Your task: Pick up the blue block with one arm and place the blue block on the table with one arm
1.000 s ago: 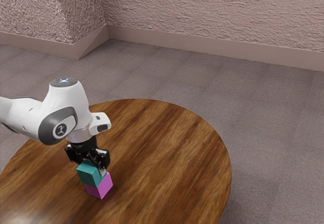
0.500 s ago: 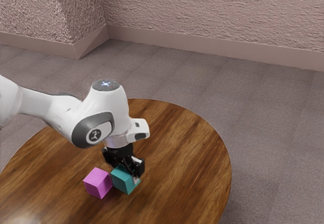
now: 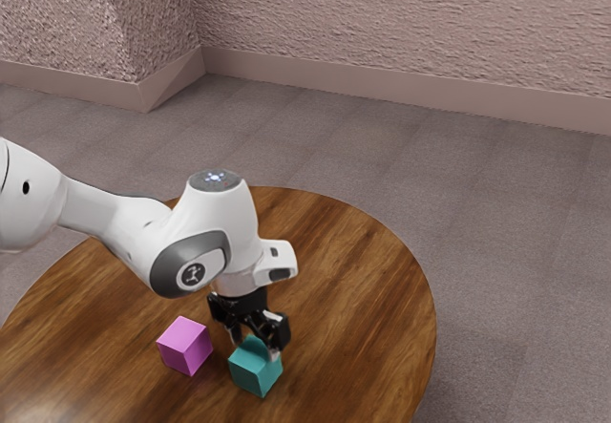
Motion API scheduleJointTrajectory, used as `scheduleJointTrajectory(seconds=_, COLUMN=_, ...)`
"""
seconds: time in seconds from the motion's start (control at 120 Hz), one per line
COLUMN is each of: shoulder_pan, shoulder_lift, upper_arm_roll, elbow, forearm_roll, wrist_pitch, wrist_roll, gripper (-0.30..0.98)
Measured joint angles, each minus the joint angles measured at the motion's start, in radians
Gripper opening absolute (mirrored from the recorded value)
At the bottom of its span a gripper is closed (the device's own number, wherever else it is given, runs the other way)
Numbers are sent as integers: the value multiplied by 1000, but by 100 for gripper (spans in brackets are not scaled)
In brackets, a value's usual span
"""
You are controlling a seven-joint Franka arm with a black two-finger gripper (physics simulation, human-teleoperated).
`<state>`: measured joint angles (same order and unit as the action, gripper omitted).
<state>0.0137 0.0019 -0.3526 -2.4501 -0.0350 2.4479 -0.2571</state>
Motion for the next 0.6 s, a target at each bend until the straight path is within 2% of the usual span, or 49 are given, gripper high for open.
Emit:
scheduleJointTrajectory(seconds=0.117, shoulder_pan=6, shoulder_lift=-5, upper_arm_roll=1, elbow=83, forearm_roll=1, wrist_pitch=-30, wrist_roll=0, gripper=63)
scheduleJointTrajectory(seconds=0.25, shoulder_pan=-26, shoulder_lift=28, upper_arm_roll=37, elbow=439, forearm_roll=0, wrist_pitch=-220, wrist_roll=-1, gripper=65)
scheduleJointTrajectory(seconds=0.317, shoulder_pan=-78, shoulder_lift=46, upper_arm_roll=103, elbow=561, forearm_roll=-18, wrist_pitch=-320, wrist_roll=2, gripper=66)
scheduleJointTrajectory(seconds=0.358, shoulder_pan=-136, shoulder_lift=52, upper_arm_roll=196, elbow=647, forearm_roll=-37, wrist_pitch=-399, wrist_roll=10, gripper=67)
scheduleJointTrajectory(seconds=0.4, shoulder_pan=-152, shoulder_lift=51, upper_arm_roll=280, elbow=694, forearm_roll=-51, wrist_pitch=-470, wrist_roll=22, gripper=67)
scheduleJointTrajectory(seconds=0.5, shoulder_pan=-47, shoulder_lift=32, upper_arm_roll=406, elbow=756, forearm_roll=-70, wrist_pitch=-608, wrist_roll=49, gripper=67)
scheduleJointTrajectory(seconds=0.6, shoulder_pan=144, shoulder_lift=13, upper_arm_roll=444, elbow=783, forearm_roll=-74, wrist_pitch=-707, wrist_roll=78, gripper=68)
